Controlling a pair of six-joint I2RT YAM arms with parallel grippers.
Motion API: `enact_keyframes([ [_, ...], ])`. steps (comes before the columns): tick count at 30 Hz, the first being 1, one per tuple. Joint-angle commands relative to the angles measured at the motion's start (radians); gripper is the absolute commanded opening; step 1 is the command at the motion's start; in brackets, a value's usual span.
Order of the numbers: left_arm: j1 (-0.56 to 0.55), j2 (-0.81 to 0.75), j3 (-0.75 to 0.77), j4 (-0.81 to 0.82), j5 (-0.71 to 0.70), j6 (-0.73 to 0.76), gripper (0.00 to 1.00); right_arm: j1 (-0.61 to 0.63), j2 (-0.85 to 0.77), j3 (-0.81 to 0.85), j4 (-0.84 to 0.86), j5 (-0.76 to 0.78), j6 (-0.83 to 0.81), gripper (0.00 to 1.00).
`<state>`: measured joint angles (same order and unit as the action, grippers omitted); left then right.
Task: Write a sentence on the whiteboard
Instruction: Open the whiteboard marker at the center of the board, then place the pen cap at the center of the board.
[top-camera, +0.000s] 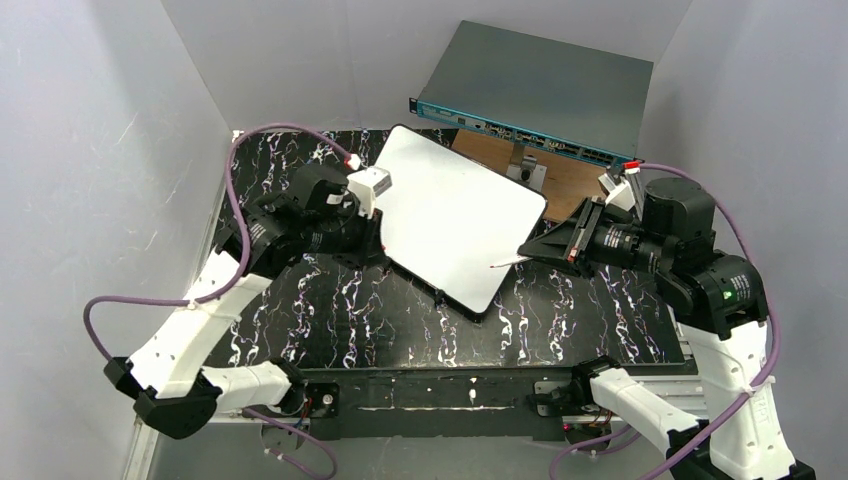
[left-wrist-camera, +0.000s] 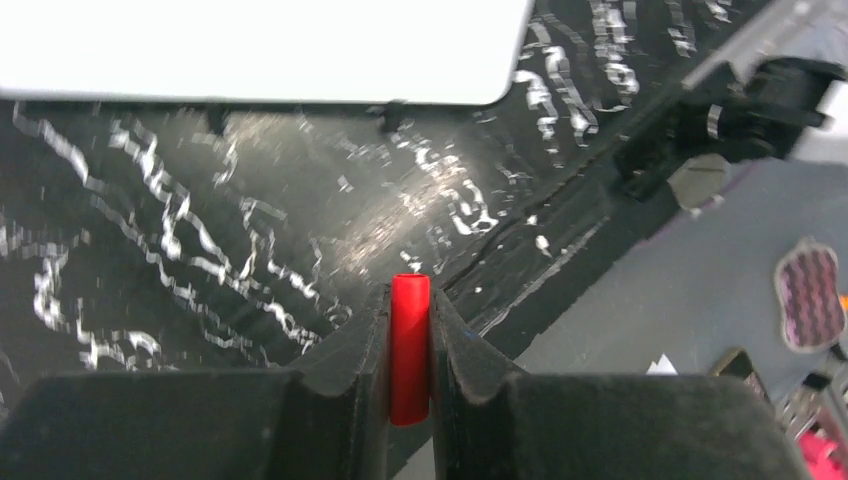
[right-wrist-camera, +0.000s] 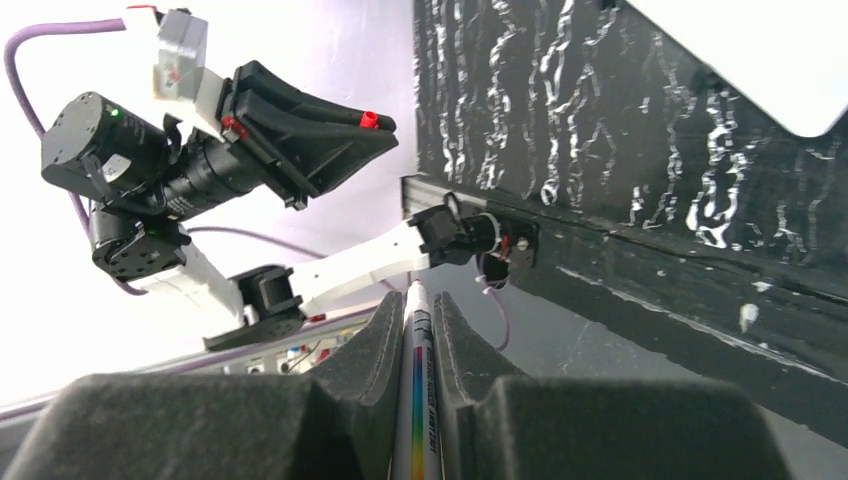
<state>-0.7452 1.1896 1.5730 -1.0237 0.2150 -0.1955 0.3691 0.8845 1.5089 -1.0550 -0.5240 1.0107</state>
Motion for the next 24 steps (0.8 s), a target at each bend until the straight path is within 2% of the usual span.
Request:
enact_keyframes([
  [1,0.119,-0.049,-0.146,0.039,-0.046,-0.113,0.00,-0.004,-0.010,0.042,-0.064,0.104,-0.075,0.01],
  [5,0.286,-0.062,-0.322,0.095,-0.013,-0.166,0.00,-0.004,-0.013,0.024,-0.079,0.130,-0.086,0.01],
  [13,0.474,-0.062,-0.744,0.345,-0.043,-0.363,0.00,-0.004,-0.020,0.008,-0.085,0.141,-0.090,0.01],
  [18,0.537,-0.009,-0.862,0.453,-0.079,-0.479,0.00,-0.004,-0.007,0.008,-0.108,0.132,-0.104,0.01],
  [22,0.563,0.019,-0.902,0.501,-0.123,-0.496,0.00,-0.004,0.006,0.020,-0.124,0.132,-0.117,0.01],
  [24,0.576,0.042,-0.908,0.504,-0.142,-0.493,0.06,-0.004,0.010,0.020,-0.125,0.133,-0.122,0.01],
])
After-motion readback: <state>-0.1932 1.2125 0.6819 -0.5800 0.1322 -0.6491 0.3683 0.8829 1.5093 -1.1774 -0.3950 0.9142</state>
